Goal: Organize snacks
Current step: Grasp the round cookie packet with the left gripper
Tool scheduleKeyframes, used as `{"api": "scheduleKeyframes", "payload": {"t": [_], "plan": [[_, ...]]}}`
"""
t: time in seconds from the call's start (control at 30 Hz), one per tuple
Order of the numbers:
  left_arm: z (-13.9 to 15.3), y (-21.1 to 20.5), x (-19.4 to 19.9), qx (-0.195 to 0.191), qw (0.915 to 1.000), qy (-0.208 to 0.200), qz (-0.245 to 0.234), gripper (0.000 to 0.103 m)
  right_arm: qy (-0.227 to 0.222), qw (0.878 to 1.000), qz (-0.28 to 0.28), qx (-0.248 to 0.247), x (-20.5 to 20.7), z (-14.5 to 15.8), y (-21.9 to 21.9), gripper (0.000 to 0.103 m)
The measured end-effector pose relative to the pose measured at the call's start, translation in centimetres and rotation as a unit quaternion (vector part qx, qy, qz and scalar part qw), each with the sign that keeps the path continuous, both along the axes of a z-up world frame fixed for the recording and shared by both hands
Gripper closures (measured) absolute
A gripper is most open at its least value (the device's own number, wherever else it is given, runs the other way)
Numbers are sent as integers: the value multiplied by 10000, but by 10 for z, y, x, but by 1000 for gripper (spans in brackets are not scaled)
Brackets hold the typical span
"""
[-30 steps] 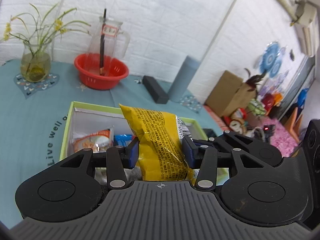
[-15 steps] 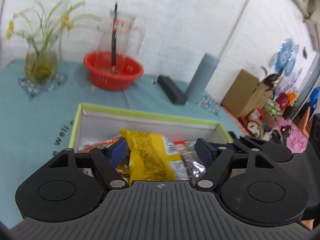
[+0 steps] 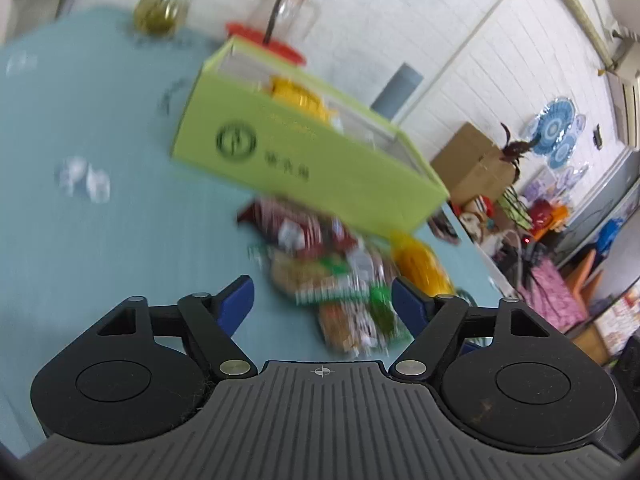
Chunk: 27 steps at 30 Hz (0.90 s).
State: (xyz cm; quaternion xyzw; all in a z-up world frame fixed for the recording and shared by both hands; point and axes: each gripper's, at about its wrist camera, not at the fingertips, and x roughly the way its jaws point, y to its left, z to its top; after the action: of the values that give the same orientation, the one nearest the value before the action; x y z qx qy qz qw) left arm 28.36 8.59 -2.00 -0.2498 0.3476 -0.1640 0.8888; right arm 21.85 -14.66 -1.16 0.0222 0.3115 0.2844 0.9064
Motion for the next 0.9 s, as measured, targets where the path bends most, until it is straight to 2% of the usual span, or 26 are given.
{"api": "scheduleKeyframes", "payload": {"t": [0.07,0.23,0.3,0.37,0.4,0.43,0.47,0.53,0.77,0.87,0.9], "plan": [[-5,-6,2,-47,9995,177,-256,57,12,9999,116,-64,-1,-1,5,10],[-6,-20,21,150,9962,409,-754,58,52,9980,619,-134,12,-4,27,11],[-8,-26,29,399,9949,425,-827,59,62,9977,512,-440,24,-10,35,11],[-12,-28,34,457,9942,491,-843,63,178,9968,550,-550,34,-14,40,11],[-13,-28,35,457,9936,491,-905,66,285,9965,575,-536,37,-17,42,10],[-13,-29,34,474,9933,510,-923,79,320,9962,618,-530,36,-18,44,10],[-14,-29,33,481,9928,553,-942,85,317,9957,695,-527,33,-18,46,10],[-15,-27,24,461,9926,580,-965,88,301,9956,720,-523,24,-17,49,10],[-14,-19,-44,589,9925,605,-888,88,275,9931,1029,-493,-37,-15,55,10],[-12,-17,-68,668,9922,565,-891,77,208,9920,1134,-524,-56,-15,57,10],[-10,-15,-72,637,9928,537,-862,69,176,9926,1073,-535,-58,-15,56,10]]}}
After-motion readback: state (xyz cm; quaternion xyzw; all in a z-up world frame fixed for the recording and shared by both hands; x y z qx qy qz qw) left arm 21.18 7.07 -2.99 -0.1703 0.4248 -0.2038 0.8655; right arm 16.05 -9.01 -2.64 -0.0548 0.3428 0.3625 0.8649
